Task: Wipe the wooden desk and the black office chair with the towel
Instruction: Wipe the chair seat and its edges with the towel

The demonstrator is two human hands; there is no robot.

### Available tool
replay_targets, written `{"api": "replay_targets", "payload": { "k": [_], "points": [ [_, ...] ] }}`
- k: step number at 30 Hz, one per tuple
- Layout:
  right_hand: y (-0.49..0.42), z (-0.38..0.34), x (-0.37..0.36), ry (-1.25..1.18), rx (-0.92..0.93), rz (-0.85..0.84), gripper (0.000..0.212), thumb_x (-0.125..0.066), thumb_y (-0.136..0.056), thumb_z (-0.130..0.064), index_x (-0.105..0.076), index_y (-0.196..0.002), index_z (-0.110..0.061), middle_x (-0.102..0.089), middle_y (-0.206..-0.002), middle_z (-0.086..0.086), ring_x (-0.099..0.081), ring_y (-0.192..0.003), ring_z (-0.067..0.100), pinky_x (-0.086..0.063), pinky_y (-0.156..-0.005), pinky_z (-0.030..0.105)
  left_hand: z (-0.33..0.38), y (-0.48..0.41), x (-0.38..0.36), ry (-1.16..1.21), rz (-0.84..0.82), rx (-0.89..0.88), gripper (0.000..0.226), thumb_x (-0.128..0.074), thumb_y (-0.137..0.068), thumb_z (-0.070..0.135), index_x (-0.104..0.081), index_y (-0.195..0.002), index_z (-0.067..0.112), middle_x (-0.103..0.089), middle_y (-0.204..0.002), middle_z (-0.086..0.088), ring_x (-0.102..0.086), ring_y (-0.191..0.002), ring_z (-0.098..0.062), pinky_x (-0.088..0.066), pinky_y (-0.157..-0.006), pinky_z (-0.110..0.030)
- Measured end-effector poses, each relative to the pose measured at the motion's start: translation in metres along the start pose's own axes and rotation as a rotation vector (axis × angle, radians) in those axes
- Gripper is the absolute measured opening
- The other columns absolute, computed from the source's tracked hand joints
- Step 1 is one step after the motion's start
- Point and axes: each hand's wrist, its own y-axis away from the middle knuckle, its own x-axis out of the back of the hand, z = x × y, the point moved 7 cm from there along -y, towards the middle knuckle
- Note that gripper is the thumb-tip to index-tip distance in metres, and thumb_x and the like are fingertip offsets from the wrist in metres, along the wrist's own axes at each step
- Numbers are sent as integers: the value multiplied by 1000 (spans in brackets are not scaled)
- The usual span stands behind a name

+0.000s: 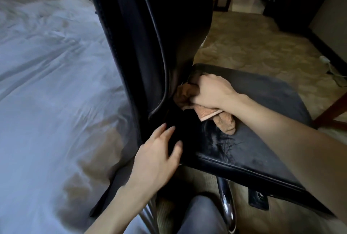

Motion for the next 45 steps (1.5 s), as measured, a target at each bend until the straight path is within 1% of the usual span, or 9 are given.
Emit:
{"api": "replay_targets", "payload": {
  "k": [5,12,18,22,26,29,32,40,45],
  "points": [
    [40,1,-17,88,12,-107,33,-67,-83,-44,-69,-114,-35,-63,-107,4,-66,-110,33,-46,-75,34,33,-56,-22,349,83,-29,39,-54,-95,27,-60,-131,13,-68,-126,-3,-62,-119,-20,-45,-105,-35],
    [58,27,-11,141,8,-112,53,-65,-84,-60,-56,-134,-47,-55,-125,-3,-54,-120,26,-50,-90,39,21,-77,-62,316,246,22,56,-48,-92,32,-48,-139,0,-50,-143,-16,-46,-135,-29,-31,-117,-35],
    [25,-3,-20,132,152,-3,48,-61,-90,-49,-54,-137,-45,-55,-121,-1,-56,-116,28,-46,-78,35,14,-81,-70,432,152,148,74,-27,-91,57,-32,-156,22,-40,-160,-1,-37,-146,-16,-27,-123,-36],
    [-16,17,-43,140,102,-60,41,-61,-89,-50,-63,-128,-39,-60,-122,1,-60,-114,32,-48,-77,34,12,-91,-72,332,110,136,79,-28,-89,62,-27,-160,29,-30,-166,10,-25,-150,-4,-9,-111,-3],
    [-71,64,-31,159,-113,-56,49,-67,-92,-47,-64,-132,-20,-58,-135,10,-54,-126,37,-48,-92,40,12,-100,-77,130,38,90,84,-25,-89,66,-36,-158,20,-34,-164,5,-25,-151,-8,4,-104,4],
    [-77,80,-25,110,-175,-8,48,-68,-90,-43,-62,-134,-22,-58,-131,11,-54,-123,38,-48,-91,43,8,-109,-78,23,16,77,78,-31,-83,62,-59,-139,16,-55,-147,2,-45,-141,-18,-22,-113,-12],
    [-61,62,-18,69,-110,52,45,-69,-84,-44,-66,-127,-29,-61,-122,9,-58,-117,38,-50,-86,41,11,-131,-72,-145,41,29,56,-42,-81,53,-66,-110,12,-65,-111,-9,-60,-106,-33,-53,-86,-40],
    [-29,52,-37,49,-45,4,38,-66,-86,-49,-65,-123,-39,-60,-116,2,-59,-114,32,-51,-87,38,13,-160,-92,-152,2,36,52,-28,-87,49,-51,-110,8,-57,-111,-12,-55,-112,-32,-50,-93,-44],
    [-99,95,-38,259,-160,43,40,-66,-92,-46,-67,-124,-23,-60,-123,8,-57,-116,34,-47,-79,38,10,-166,-96,-134,38,-24,56,-34,-93,44,-54,-130,8,-56,-137,-9,-49,-132,-26,-45,-108,-37]
  ]
}}
